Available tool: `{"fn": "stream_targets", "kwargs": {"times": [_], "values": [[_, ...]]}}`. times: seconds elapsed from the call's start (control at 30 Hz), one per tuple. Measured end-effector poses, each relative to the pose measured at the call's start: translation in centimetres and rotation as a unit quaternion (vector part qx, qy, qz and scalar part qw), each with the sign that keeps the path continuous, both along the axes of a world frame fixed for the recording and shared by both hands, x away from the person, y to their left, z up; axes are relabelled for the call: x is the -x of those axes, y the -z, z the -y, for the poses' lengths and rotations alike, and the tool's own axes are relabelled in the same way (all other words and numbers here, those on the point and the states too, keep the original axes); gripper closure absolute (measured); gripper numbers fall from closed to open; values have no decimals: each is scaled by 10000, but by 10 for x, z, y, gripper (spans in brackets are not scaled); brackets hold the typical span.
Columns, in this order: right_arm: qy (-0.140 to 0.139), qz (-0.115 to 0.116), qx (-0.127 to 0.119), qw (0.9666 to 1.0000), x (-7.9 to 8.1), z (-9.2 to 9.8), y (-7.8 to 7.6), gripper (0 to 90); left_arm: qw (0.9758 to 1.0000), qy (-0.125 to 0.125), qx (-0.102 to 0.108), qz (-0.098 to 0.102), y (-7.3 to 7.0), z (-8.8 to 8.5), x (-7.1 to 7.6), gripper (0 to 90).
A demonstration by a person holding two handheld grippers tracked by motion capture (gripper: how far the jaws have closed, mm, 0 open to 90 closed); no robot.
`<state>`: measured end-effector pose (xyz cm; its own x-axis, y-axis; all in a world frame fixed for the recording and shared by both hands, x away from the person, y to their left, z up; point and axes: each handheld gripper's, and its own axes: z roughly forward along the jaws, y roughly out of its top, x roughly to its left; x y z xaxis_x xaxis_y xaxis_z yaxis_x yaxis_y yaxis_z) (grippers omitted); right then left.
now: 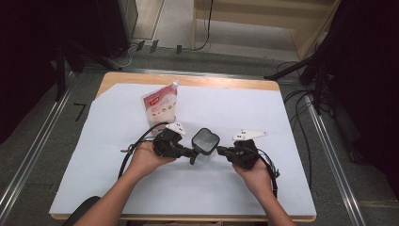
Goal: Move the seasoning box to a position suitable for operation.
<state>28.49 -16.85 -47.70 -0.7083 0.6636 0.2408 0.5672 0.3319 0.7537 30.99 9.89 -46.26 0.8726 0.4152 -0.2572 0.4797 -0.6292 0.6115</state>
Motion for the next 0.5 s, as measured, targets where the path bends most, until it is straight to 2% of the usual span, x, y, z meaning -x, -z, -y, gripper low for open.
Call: {"fn": "stream_targets", "kwargs": {"times": [0.2, 0.33, 0.5], "values": [[33, 17, -11, 10000, -4, -1, 1, 900, 9999, 56, 37, 78, 0, 5, 6, 900], [110, 21, -15, 9999, -7, -3, 1, 900, 9998, 71, 157, 52, -1, 6, 7, 900], [131, -6, 27, 9999, -11, -5, 1, 900, 9998, 70, 175, 75, -1, 9, 9, 900]]}}
